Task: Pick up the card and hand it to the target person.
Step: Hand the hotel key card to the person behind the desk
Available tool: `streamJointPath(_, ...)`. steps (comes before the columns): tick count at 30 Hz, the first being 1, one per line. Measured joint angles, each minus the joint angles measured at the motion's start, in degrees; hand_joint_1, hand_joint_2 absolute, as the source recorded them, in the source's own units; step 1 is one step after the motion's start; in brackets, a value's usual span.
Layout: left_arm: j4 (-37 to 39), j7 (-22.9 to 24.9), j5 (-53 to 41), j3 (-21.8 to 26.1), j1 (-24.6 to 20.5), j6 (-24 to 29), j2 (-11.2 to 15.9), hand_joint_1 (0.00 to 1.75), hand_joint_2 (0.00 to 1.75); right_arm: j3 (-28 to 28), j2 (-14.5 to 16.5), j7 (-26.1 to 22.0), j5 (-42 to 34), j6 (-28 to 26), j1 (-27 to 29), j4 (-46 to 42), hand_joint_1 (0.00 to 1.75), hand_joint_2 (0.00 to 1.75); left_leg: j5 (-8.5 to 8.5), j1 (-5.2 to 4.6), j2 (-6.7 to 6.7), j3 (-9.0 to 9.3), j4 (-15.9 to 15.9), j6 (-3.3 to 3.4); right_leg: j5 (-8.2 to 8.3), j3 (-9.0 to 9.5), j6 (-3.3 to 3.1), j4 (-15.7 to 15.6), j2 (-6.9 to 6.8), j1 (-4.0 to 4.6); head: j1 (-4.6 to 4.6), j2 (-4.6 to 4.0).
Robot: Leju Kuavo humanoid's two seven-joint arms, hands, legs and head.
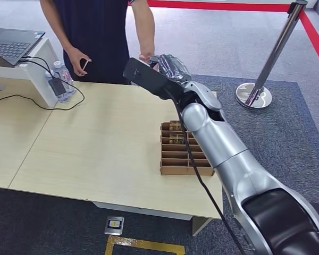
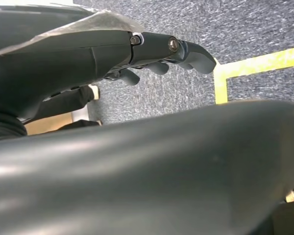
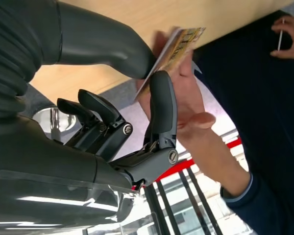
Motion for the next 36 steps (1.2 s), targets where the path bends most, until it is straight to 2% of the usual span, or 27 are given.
streamJointPath(6, 0.0, 0.2, 0.6, 0.0, 0.0, 0.6, -0.1, 0.0, 0.0, 0.2, 2.8, 0.8, -0.1, -0.1, -1.3, 6.3, 1.75, 1.75, 0.0, -0.02, -0.01, -0.01, 0.0, 0.0, 0.0, 0.0, 0.0, 0.0, 0.0, 0.01, -0.01, 0.0)
streamJointPath(18, 0.0, -0.1, 1.0, 0.0, 0.1, 0.6, -0.1, 0.0, 0.0, 1.0, 3.7, 1.2, -0.1, -1.4, -1.7, 9.7, 1.75, 1.75, 0.0, -0.04, -0.01, -0.01, 0.0, 0.0, 0.0, 0.0, 0.0, 0.0, 0.0, 0.0, -0.01, 0.0)
streamJointPath(22, 0.0, -0.2, 1.0, 0.0, 0.1, 0.6, -0.1, 0.0, 0.0, 1.0, 3.8, 0.9, 0.4, -2.3, -1.7, 10.2, 0.01, 1.75, 0.0, -0.04, -0.01, -0.01, 0.0, 0.0, 0.0, -0.01, 0.0, 0.0, 0.0, 0.01, -0.01, 0.0)
streamJointPath(26, 0.0, -0.6, 1.1, 0.0, 0.2, 0.6, -0.1, 0.0, 0.0, 1.0, 3.1, -1.6, 0.8, -5.2, -1.2, 9.0, 0.0, 1.75, 0.0, -0.04, -0.01, -0.01, 0.0, 0.0, 0.0, -0.03, 0.0, 0.0, 0.0, 0.01, -0.01, 0.0)
streamJointPath(29, 0.0, -0.8, 1.5, 0.1, 0.2, 0.7, -0.1, 0.0, 0.0, 0.6, 1.1, -3.6, 0.3, -6.9, 1.1, 4.1, 0.0, 1.75, -0.01, -0.05, -0.02, -0.01, 0.0, 0.01, 0.0, -0.03, 0.01, -0.1, 0.0, 0.01, -0.01, 0.0)
streamJointPath(32, 0.2, -0.8, 2.1, 0.2, 0.4, 1.0, -0.2, 0.0, 0.0, -0.6, -2.9, -4.2, -0.6, -7.2, 5.7, -5.6, 0.0, 1.75, -0.02, -0.06, -0.06, -0.02, 0.0, 0.03, 0.01, -0.01, 0.02, -0.1, 0.0, 0.01, 0.0, 0.0)
streamJointPath(36, 0.3, -0.8, 2.5, 0.4, 0.7, 1.3, -0.7, 0.0, 0.0, -5.6, -11.9, -4.2, -1.3, -8.3, 17.6, -27.8, 0.0, 1.75, -0.09, -0.06, -0.17, -0.07, 0.1, 0.13, 0.04, 0.03, 0.09, -0.3, 0.0, 0.0, 0.01, 0.0)
